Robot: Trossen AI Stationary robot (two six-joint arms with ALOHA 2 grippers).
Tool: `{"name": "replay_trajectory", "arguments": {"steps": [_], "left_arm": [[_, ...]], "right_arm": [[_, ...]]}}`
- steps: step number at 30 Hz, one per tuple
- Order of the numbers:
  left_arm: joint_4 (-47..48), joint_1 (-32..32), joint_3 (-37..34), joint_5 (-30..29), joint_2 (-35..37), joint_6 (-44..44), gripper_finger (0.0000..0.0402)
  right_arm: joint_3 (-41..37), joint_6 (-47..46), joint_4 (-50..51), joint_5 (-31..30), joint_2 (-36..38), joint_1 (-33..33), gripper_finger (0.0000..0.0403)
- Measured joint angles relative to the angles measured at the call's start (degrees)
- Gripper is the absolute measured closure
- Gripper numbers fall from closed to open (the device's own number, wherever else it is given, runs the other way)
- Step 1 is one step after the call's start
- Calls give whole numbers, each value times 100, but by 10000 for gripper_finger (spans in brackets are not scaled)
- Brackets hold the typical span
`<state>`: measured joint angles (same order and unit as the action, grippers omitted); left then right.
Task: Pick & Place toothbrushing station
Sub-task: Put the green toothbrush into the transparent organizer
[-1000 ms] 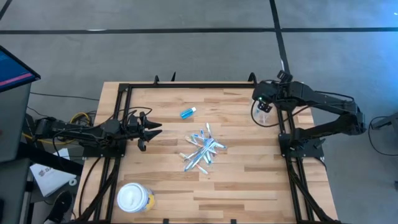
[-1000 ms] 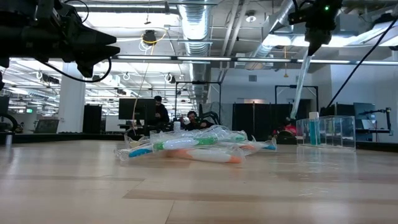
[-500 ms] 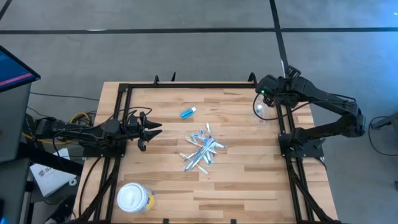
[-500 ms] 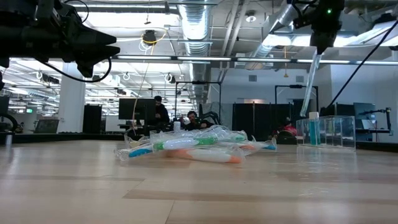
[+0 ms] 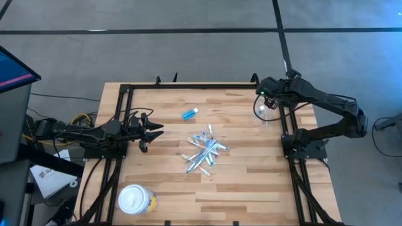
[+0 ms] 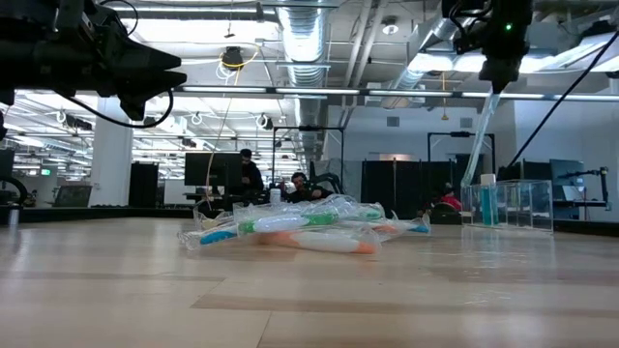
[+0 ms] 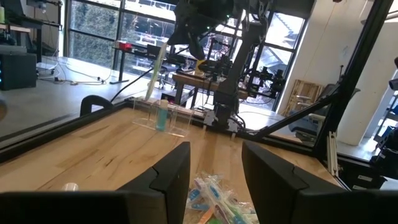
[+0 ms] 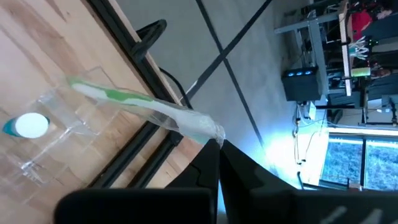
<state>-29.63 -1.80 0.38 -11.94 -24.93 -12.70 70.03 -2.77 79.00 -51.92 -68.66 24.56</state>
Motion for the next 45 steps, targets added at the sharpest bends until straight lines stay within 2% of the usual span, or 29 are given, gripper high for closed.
{"name": "replay_trajectory", "arguments": {"steps": [21,26,45], "left_arm": [[0,-2,0,-1,0,-4,262],[0,-1,0,-1,0,-4,262],[0,-1,0,-1,0,-6,262]], "right_arm": [[-101,227,206,-346,113,241,403],[-101,137,74,120,116,251,403],[-101,273,-494,588,51,262,403]]}}
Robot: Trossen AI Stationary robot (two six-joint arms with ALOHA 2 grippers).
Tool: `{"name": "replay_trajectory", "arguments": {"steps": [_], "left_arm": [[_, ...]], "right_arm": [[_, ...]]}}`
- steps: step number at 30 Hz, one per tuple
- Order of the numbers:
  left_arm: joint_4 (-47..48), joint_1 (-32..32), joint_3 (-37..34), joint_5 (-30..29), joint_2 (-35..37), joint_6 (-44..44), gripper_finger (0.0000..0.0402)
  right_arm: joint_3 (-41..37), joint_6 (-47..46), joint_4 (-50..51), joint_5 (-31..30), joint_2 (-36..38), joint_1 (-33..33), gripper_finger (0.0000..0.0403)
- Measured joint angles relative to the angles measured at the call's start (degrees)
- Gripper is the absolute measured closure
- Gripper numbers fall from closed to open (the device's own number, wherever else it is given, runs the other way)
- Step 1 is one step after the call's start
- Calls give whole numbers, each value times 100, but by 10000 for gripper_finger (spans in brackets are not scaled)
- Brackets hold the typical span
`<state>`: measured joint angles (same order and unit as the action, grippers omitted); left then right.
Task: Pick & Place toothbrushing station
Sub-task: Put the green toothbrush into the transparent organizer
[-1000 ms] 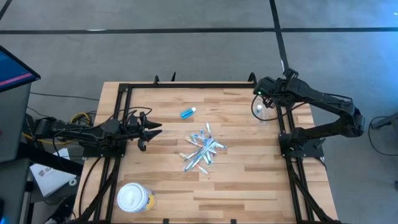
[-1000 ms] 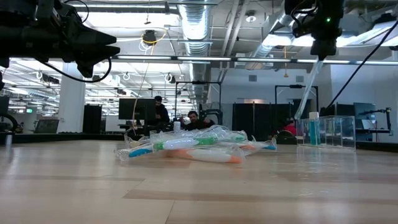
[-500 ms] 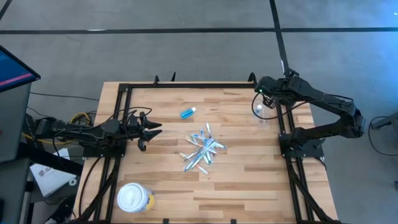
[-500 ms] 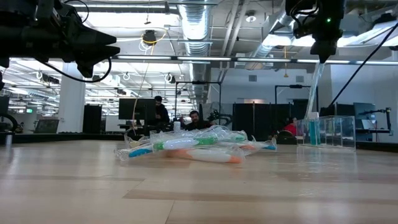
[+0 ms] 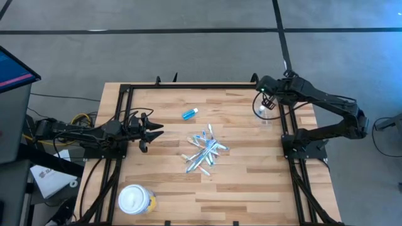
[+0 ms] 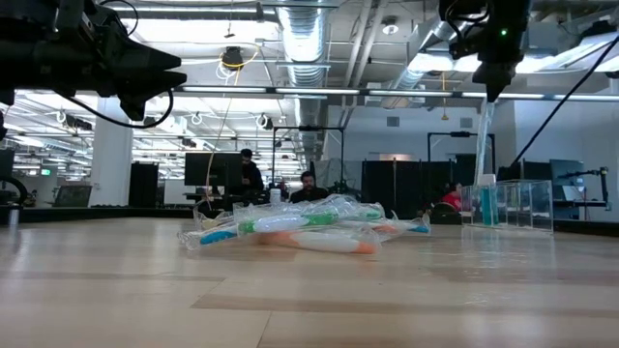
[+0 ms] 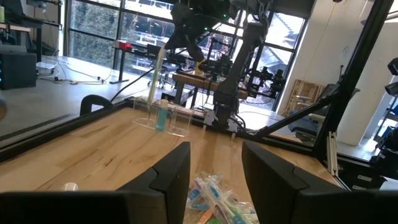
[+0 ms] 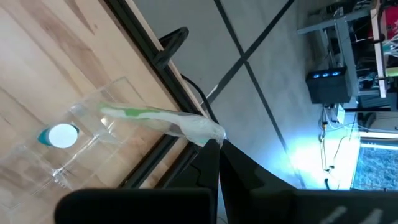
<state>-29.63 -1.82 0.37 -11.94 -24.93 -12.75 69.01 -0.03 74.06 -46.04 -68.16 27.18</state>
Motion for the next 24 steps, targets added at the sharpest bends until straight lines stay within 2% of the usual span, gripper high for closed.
{"name": "replay_trajectory", "arguments": {"steps": [13,24], "left_arm": [[2,-1,1,2,0,0,262],[2,-1,-1,181,2,-31,262]], "right_arm": [[0,61,-193,100,-533,42,403],[-20,88,-369,420,-535,162,403]]}}
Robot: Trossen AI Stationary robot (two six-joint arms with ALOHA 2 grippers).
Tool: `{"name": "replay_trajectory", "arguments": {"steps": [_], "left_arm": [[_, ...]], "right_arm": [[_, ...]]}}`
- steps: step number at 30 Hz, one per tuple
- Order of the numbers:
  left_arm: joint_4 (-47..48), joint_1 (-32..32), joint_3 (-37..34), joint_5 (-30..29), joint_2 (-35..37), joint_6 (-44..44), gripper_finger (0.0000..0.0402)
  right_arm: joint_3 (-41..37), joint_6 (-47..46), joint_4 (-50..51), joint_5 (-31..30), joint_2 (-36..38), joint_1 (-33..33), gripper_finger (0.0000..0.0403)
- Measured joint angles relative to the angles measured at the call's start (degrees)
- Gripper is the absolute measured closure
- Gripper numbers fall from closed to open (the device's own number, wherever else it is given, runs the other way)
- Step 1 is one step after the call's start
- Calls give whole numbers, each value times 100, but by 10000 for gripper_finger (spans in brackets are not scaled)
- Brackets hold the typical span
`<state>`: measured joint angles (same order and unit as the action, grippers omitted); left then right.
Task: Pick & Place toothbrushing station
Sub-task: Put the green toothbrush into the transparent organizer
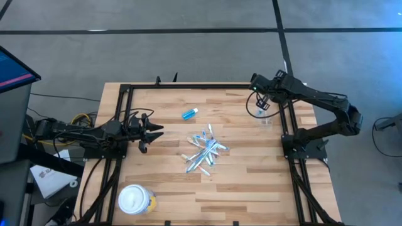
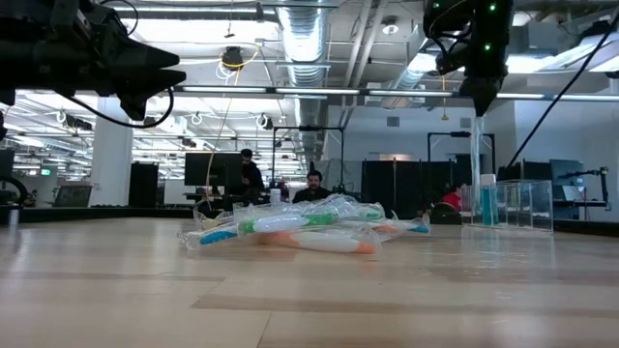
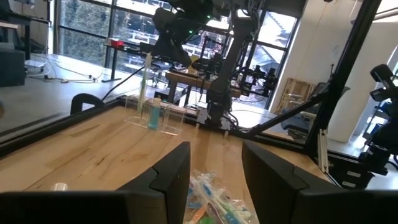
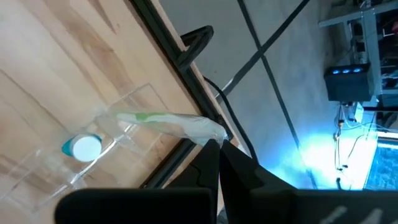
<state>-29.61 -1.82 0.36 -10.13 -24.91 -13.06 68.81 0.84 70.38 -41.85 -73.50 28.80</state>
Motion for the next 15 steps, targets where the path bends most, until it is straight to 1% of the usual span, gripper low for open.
{"name": "replay_trajectory", "arguments": {"steps": [4,6,8,11,15], "left_arm": [[0,1,2,-1,-2,-96,262],[0,1,2,0,-2,-96,262],[0,0,1,-2,-2,-96,262],[0,0,2,-2,-2,-96,262],[0,1,2,-2,-2,-96,262]], "right_arm": [[-384,200,-371,2,10,20,403],[-555,340,-381,-24,10,53,403],[-643,355,-460,-144,14,63,403],[-749,367,-640,-163,27,67,403],[-804,443,-905,66,53,146,403]]}}
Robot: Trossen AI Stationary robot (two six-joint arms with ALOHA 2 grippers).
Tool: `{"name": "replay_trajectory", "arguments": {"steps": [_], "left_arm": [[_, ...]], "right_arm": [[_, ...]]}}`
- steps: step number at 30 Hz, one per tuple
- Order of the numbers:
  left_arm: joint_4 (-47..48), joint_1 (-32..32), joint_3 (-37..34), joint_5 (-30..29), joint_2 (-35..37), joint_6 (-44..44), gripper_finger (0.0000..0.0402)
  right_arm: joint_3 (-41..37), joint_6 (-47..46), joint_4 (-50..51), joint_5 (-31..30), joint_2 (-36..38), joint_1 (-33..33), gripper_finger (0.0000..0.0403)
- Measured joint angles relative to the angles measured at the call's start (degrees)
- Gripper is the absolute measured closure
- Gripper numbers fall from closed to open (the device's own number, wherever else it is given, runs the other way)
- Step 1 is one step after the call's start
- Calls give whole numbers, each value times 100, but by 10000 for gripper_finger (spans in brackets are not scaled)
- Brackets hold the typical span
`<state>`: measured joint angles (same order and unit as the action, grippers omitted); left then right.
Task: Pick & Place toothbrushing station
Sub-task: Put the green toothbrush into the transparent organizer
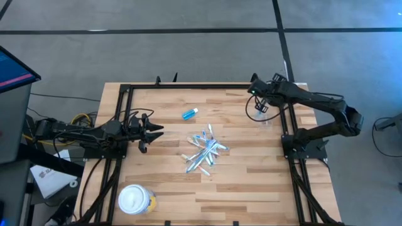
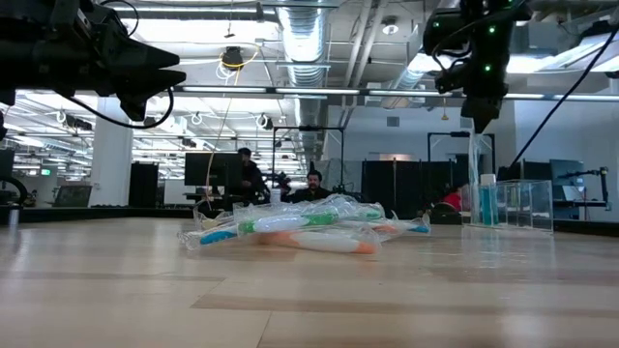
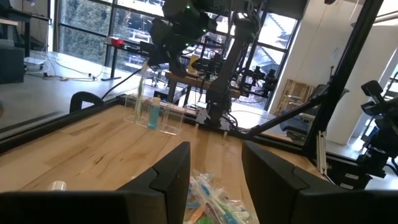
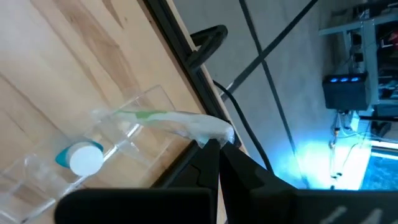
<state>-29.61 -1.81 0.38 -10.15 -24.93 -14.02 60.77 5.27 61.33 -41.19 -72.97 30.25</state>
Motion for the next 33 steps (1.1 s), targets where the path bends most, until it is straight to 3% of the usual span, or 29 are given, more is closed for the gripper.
{"name": "replay_trajectory", "arguments": {"steps": [9,24,33], "left_arm": [[0,0,-2,-2,2,0,262],[0,-1,-1,-3,0,0,262],[1,0,-1,-4,1,1,262]], "right_arm": [[-8,143,-62,114,105,218,396],[-11,287,-315,234,675,410,238],[-11,283,-475,395,660,640,230]]}}
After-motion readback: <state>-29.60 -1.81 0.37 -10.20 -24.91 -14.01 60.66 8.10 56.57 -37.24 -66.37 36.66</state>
